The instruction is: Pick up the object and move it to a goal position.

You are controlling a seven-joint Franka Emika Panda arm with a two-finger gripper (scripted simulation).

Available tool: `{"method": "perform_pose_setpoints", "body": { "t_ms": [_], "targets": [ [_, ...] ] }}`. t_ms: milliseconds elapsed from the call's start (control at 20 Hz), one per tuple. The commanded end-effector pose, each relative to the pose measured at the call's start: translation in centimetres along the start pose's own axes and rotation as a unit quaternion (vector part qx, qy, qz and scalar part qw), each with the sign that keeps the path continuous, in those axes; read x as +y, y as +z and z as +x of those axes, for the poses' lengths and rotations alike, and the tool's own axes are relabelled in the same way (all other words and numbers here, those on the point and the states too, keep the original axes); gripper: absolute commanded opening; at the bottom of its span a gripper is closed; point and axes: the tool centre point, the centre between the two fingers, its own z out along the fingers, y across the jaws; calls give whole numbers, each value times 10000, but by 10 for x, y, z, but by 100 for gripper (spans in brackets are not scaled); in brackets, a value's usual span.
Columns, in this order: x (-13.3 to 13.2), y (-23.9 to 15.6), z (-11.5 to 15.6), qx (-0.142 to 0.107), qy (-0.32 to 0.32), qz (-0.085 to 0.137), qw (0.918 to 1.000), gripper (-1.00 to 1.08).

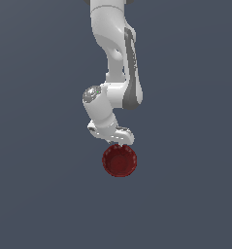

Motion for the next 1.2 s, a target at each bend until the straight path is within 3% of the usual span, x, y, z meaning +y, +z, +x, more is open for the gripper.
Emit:
{"method": "perform_pose_setpoints", "body": {
  "t_ms": [0,650,1150],
  "targets": [
    [2,2,1,23,149,87,9998,28],
    [21,0,12,143,562,189,9981,28],
    [21,4,12,156,765,334,9964,28]
  ]
}}
